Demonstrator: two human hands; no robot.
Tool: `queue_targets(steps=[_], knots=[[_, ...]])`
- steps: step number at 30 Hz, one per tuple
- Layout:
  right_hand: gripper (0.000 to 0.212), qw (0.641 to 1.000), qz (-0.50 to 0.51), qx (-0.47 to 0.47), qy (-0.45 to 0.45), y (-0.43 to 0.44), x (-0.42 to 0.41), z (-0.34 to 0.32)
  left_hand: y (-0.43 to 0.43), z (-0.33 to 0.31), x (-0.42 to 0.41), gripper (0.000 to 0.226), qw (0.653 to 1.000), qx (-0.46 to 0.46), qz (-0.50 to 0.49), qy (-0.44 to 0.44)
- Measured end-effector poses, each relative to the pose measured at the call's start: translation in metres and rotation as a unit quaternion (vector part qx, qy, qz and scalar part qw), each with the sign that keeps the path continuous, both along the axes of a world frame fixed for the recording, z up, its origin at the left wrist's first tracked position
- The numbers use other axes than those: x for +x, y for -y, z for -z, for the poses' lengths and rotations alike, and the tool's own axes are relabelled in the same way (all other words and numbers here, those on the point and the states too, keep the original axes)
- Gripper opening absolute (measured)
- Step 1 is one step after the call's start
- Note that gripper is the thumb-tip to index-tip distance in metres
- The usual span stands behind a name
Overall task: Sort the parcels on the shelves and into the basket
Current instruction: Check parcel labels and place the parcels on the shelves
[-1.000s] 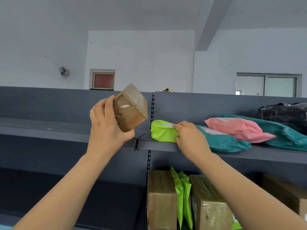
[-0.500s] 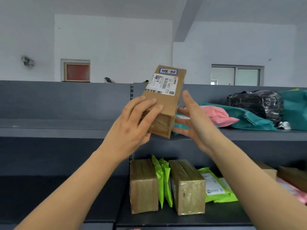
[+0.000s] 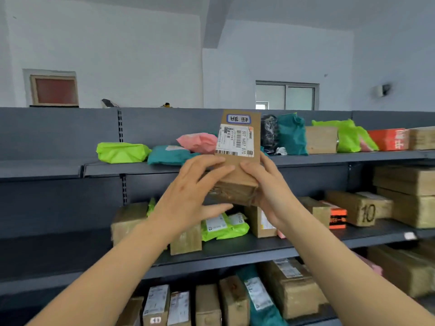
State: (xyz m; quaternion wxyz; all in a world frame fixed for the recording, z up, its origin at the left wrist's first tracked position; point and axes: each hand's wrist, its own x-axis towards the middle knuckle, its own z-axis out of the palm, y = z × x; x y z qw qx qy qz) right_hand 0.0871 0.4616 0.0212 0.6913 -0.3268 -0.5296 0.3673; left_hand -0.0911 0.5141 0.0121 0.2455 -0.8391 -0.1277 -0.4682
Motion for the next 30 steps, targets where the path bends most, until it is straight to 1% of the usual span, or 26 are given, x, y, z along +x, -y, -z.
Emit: queue_targets(steps=[1,2,3,4,5,7,8,9,10,11,13,15,17,18,20,23,25,26,27,28,30], knots=[[0.051,1.000,0.016,-0.007,-0.002,0.015,0.020,0.008,0.017,0.005,0.019,0.062,0.995,-0.089,0.038,0.035],[0.053,0.999,0.032,-0.009,-0.002,0.031,0.041,0.017,0.032,0.010,0.040,0.060,0.977,-0.185,0.073,0.074],[0.056,0.999,0.048,-0.010,0.001,0.047,0.060,0.025,0.045,0.015,0.061,0.059,0.948,-0.281,0.104,0.110],[0.059,0.998,0.065,-0.014,0.005,0.062,0.079,0.033,0.057,0.019,0.082,0.062,0.905,-0.380,0.128,0.139],[0.060,0.997,0.080,-0.019,0.012,0.077,0.097,0.040,0.069,0.023,0.103,0.070,0.851,-0.481,0.149,0.150],[0.064,0.994,0.103,-0.031,0.026,0.105,0.132,0.054,0.088,0.031,0.145,0.092,0.726,-0.649,0.189,0.129],[0.066,0.992,0.112,-0.037,0.035,0.119,0.149,0.061,0.098,0.036,0.164,0.093,0.668,-0.706,0.212,0.108],[0.068,0.991,0.121,-0.044,0.042,0.132,0.166,0.068,0.106,0.040,0.182,0.088,0.626,-0.739,0.236,0.086],[0.069,0.989,0.128,-0.051,0.043,0.146,0.183,0.074,0.113,0.045,0.201,0.081,0.601,-0.755,0.253,0.062],[0.069,0.988,0.137,-0.058,0.040,0.159,0.200,0.080,0.119,0.050,0.220,0.079,0.588,-0.763,0.264,0.040],[0.069,0.985,0.155,-0.075,0.031,0.185,0.234,0.092,0.131,0.059,0.260,0.073,0.575,-0.768,0.282,0.010],[0.071,0.979,0.183,-0.089,0.024,0.209,0.267,0.105,0.143,0.070,0.301,0.055,0.572,-0.762,0.303,-0.002],[0.071,0.969,0.225,-0.102,0.017,0.230,0.299,0.117,0.151,0.082,0.344,0.054,0.570,-0.758,0.317,-0.014],[0.068,0.961,0.252,-0.114,0.014,0.240,0.315,0.124,0.153,0.089,0.366,0.057,0.579,-0.750,0.319,-0.024],[0.065,0.943,0.300,-0.145,0.013,0.258,0.348,0.138,0.157,0.104,0.411,0.062,0.608,-0.724,0.321,-0.053],[0.064,0.909,0.371,-0.190,0.004,0.286,0.396,0.160,0.164,0.126,0.482,0.066,0.678,-0.650,0.322,-0.118],[0.061,0.872,0.442,-0.209,0.014,0.306,0.431,0.173,0.172,0.136,0.526,0.070,0.726,-0.586,0.315,-0.173],[0.068,0.850,0.478,-0.218,0.026,0.316,0.448,0.179,0.175,0.140,0.547,0.073,0.737,-0.564,0.314,-0.199],[0.082,0.828,0.511,-0.228,0.038,0.328,0.464,0.183,0.178,0.144,0.568,0.074,0.739,-0.551,0.320,-0.221],[0.098,0.802,0.541,-0.248,0.055,0.340,0.480,0.187,0.180,0.148,0.589,0.074,0.732,-0.547,0.328,-0.241],[0.117,0.743,0.589,-0.297,0.112,0.363,0.507,0.190,0.185,0.155,0.630,0.073,0.720,-0.540,0.340,-0.274]])
